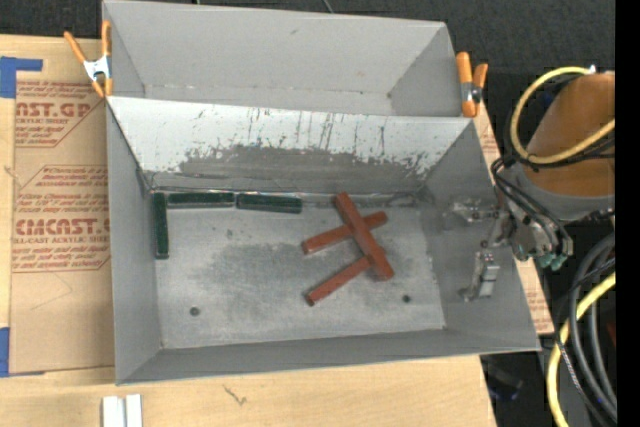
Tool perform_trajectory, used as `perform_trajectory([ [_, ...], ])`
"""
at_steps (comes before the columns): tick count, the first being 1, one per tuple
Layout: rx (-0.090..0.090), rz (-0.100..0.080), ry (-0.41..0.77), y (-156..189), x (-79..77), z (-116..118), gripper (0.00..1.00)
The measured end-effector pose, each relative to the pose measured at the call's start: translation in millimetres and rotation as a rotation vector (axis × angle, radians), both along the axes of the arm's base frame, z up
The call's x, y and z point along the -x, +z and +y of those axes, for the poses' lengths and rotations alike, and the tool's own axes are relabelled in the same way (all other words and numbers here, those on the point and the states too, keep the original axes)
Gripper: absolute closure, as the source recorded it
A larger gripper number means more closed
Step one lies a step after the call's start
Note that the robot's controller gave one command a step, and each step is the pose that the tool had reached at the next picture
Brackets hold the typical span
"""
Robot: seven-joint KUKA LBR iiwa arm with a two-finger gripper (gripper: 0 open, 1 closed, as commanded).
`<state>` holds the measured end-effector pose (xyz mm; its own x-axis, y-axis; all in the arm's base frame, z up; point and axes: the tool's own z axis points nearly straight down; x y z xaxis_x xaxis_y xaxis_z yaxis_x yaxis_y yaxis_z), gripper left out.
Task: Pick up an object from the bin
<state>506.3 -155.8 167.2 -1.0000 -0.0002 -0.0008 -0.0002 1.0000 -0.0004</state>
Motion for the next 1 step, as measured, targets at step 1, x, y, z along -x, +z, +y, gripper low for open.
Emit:
perform_trajectory([
  [1,0.000,-0.003,-0.086,-37.6,7.7,34.0,0.00],
])
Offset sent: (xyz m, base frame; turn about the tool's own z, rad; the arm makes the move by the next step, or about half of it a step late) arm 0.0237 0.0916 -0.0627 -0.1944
